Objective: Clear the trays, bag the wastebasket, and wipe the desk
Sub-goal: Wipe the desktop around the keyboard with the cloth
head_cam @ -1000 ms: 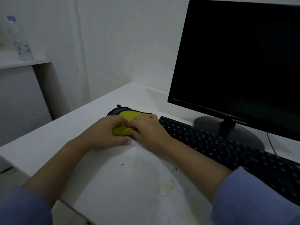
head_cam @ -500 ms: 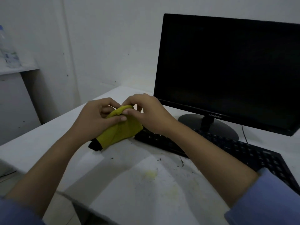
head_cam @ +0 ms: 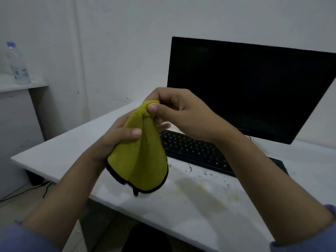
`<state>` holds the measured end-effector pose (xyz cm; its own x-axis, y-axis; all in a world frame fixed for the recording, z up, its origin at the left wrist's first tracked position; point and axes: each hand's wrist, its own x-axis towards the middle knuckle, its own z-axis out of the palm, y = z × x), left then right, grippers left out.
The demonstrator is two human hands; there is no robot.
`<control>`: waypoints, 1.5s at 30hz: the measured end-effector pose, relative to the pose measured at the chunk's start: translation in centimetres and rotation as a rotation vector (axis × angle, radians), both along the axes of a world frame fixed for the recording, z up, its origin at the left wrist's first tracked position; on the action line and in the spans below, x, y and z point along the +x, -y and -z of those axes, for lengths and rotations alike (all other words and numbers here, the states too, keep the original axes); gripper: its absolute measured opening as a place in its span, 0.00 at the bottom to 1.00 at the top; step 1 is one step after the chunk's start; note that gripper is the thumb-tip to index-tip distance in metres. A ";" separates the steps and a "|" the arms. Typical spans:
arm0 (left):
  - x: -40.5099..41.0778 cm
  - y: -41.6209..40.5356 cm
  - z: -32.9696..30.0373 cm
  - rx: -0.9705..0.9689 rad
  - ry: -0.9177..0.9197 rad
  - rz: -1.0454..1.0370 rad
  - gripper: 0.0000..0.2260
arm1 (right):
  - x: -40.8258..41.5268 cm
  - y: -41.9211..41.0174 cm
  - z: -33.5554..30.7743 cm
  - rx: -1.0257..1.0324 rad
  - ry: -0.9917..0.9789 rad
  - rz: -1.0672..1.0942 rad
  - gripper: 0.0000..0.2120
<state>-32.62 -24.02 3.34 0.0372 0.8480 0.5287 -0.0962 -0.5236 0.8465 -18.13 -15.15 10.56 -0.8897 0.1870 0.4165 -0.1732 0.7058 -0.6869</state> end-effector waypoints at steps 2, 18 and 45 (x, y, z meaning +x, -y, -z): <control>1.5 0.3 0.3 -0.041 0.075 0.019 0.18 | 1.0 0.3 -0.3 -0.010 0.006 0.008 0.06; 0.8 -0.1 1.7 -0.033 -0.737 -0.983 0.02 | 14.8 -0.3 11.8 0.175 0.077 0.715 0.11; -0.2 -2.4 9.5 -0.202 -1.233 -0.673 0.14 | 22.6 0.2 16.7 0.146 0.486 1.206 0.24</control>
